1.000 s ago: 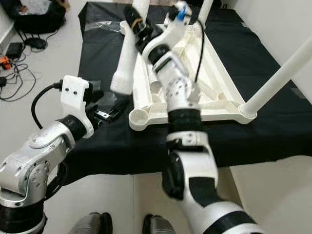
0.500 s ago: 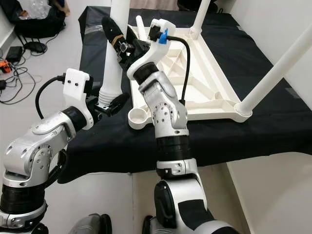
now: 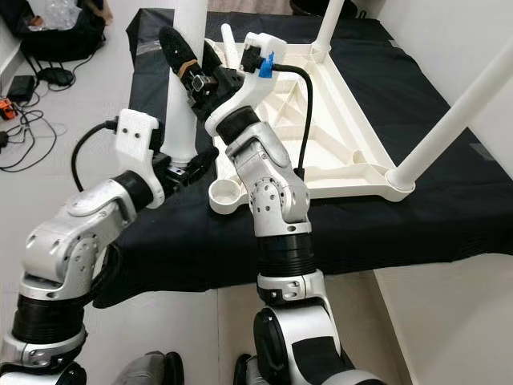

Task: Building children table

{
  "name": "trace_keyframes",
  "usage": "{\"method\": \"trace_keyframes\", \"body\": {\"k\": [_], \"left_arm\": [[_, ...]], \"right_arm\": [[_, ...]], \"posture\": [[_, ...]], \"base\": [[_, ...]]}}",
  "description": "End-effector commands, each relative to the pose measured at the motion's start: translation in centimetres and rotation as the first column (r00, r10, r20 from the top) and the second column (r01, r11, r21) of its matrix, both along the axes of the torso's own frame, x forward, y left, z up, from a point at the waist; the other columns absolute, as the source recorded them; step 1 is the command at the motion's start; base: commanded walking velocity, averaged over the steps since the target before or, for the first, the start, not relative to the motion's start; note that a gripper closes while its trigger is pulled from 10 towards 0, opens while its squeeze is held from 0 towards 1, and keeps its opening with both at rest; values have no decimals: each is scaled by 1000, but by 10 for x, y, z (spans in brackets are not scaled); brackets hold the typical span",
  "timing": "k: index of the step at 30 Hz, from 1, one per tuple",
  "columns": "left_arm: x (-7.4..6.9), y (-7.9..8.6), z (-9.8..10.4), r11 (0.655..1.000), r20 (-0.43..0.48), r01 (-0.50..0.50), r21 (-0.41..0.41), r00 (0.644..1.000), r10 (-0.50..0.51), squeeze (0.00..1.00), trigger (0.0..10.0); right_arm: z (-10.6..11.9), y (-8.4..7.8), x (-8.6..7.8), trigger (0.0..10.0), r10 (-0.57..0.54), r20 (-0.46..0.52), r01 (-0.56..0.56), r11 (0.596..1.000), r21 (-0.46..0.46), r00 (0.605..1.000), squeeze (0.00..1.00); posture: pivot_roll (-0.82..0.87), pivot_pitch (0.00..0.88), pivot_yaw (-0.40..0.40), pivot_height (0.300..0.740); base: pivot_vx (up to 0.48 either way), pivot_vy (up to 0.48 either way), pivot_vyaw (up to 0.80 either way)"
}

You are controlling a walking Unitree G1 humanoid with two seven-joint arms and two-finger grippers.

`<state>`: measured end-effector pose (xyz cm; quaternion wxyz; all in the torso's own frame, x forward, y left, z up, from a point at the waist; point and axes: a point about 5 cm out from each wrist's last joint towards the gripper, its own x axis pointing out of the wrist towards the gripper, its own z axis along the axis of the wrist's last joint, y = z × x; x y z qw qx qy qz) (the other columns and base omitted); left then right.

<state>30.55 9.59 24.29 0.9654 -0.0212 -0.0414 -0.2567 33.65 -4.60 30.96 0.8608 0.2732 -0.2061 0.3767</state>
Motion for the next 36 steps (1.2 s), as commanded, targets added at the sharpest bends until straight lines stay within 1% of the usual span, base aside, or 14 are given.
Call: {"method": "trace_keyframes", "body": {"k": [1, 7, 8, 9, 10, 11, 13, 16, 17, 20, 23, 28, 33, 36], "left_arm": [[2, 1, 3, 1000, 27, -28, 10, 999, 28, 0, 0], [2, 3, 2, 998, 37, -43, 51, 998, 42, 0, 0], [2, 3, 0, 993, 54, -52, 103, 997, 46, 0, 10000], [1, 3, -1, 988, 72, -56, 146, 996, 46, 0, 10000], [0, 5, -2, 979, 93, -65, 193, 995, 48, 0, 10000], [-1, 9, -5, 966, 111, -77, 246, 993, 51, 0, 10000], [-4, 17, -8, 946, 132, -99, 307, 989, 61, 0, 10000], [-6, 23, -10, 941, 131, -116, 319, 988, 78, 0, 10000], [-9, 30, -14, 928, 140, -126, 349, 987, 82, 0, 10000], [-11, 37, -16, 901, 173, -152, 406, 981, 87, 0, 10000], [-11, 41, -16, 887, 204, -176, 427, 974, 95, 0, 10000], [-12, 41, -17, 887, 208, -162, 433, 975, 77, 0, 10000], [-15, 35, -15, 900, 193, -118, 420, 980, 39, 0, 10000], [-16, 34, -16, 902, 190, -115, 417, 981, 38, 0, 10000]], "right_arm": [[-3, 5, -5, 0, 22, -5, -22, 1000, 0, 1000, 0], [-6, 3, -2, 0, -11, -17, 11, 1000, -24, 1000, 0], [-7, 2, -1, 1725, -25, -23, 24, 998, -51, 999, 0], [-7, 0, 1, 9725, -44, -24, 42, 996, -75, 999, 0], [-7, -2, 4, 10000, -63, -32, 59, 994, -95, 998, 0], [-6, -5, 7, 10000, -76, -36, 72, 992, -105, 996, 1000], [-4, -10, 10, 10000, -93, -33, 88, 988, -124, 995, 1000], [-2, -13, 11, 10000, -82, -27, 78, 987, -141, 996, 988], [-2, -15, 11, 10000, -60, -22, 55, 982, -181, 998, 0], [-1, -19, 11, 10000, -7, -43, -1, 985, -173, 999, 0], [-4, -18, 11, 10000, 68, -123, -84, 988, -128, 990, 0], [-5, -16, 8, 10000, 192, -200, -202, 979, -29, 961, 0], [-2, -13, 4, 10000, 237, -163, -246, 969, -34, 958, 0], [-3, -13, 6, 10000, 216, -156, -226, 973, -53, 964, 0]], "posture": [[52, 136, -85, 740], [48, 124, -78, 740], [48, 122, -77, 740], [48, 122, -77, 740], [44, 120, -74, 740], [42, 125, -71, 740], [45, 136, -74, 740], [45, 137, -74, 740], [46, 136, -75, 740], [40, 145, -79, 740], [39, 146, -82, 740], [37, 155, -80, 740], [40, 157, -83, 740], [39, 157, -82, 740]], "base": [[0, 0, 0], [0, 0, 0], [0, 0, 0], [0, 0, 0], [0, 0, 0], [0, 0, 0], [0, 0, 0], [0, 0, 0], [0, 0, 0], [0, 0, 0], [0, 0, 0], [0, 0, 0], [0, 0, 0], [0, 0, 0]]}}
